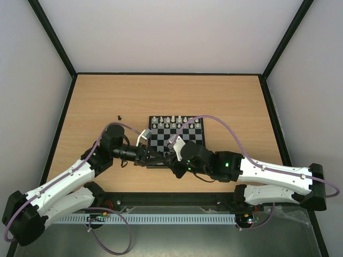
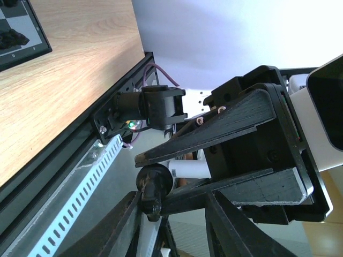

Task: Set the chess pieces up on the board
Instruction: Place the chess piece on the chessboard.

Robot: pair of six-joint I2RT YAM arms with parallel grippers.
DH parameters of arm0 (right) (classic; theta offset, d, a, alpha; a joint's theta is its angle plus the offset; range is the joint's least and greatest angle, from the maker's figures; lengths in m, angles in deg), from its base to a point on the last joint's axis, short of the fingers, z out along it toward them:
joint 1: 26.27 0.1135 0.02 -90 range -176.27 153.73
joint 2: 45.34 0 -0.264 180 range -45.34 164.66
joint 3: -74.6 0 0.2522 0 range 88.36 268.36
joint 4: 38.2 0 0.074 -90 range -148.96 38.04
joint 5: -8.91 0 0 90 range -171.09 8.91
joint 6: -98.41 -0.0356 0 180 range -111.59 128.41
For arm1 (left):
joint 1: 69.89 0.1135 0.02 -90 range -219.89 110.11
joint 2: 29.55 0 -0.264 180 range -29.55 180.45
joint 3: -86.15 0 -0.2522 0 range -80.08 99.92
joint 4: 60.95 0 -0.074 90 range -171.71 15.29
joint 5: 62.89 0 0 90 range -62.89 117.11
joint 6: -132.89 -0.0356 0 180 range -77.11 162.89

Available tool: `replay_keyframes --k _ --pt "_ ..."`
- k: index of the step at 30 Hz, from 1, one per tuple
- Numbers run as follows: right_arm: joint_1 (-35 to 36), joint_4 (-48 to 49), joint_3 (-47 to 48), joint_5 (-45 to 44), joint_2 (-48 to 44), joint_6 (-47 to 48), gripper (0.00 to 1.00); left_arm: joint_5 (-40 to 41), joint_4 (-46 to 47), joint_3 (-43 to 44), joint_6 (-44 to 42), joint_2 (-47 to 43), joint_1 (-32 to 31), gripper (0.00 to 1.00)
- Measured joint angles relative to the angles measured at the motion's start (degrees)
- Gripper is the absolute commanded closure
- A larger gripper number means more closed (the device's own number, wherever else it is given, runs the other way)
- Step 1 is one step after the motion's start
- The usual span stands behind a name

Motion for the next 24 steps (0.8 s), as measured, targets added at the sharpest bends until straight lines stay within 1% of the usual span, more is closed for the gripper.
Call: replay_keyframes --k 7,12,13,17,18,20,24 --pt "-0.17 -0.37 -0.02 0.0 -0.02 0.02 0.8 -0.15 0.11 0.0 -0.11 1.01 0.02 0.73" --pt "-0.24 -0.48 -0.2 0.0 -0.11 0.02 0.8 -0.26 0.02 0.02 -0.61 1.57 0.26 0.75" --pt "-0.24 -0.48 -0.26 0.0 -0.15 0.02 0.8 -0.26 0.0 0.02 -0.76 1.66 0.28 0.72" --pt "-0.24 -0.46 -0.5 0.17 -0.39 0.02 0.8 -0.22 -0.92 0.15 -1.73 2.1 0.63 0.56" --pt "-0.24 -0.46 -0.55 0.24 -0.57 0.02 0.8 -0.22 -1.27 0.2 -1.95 2.21 0.68 0.54" --pt "-0.24 -0.44 -0.55 0.35 -0.96 0.02 0.8 -0.13 -2.08 0.39 -2.29 2.32 0.83 0.55" --pt "-0.24 -0.44 -0.57 0.5 -1.22 0.02 0.8 0.0 -3.02 1.05 -3.08 2.45 0.87 0.63"
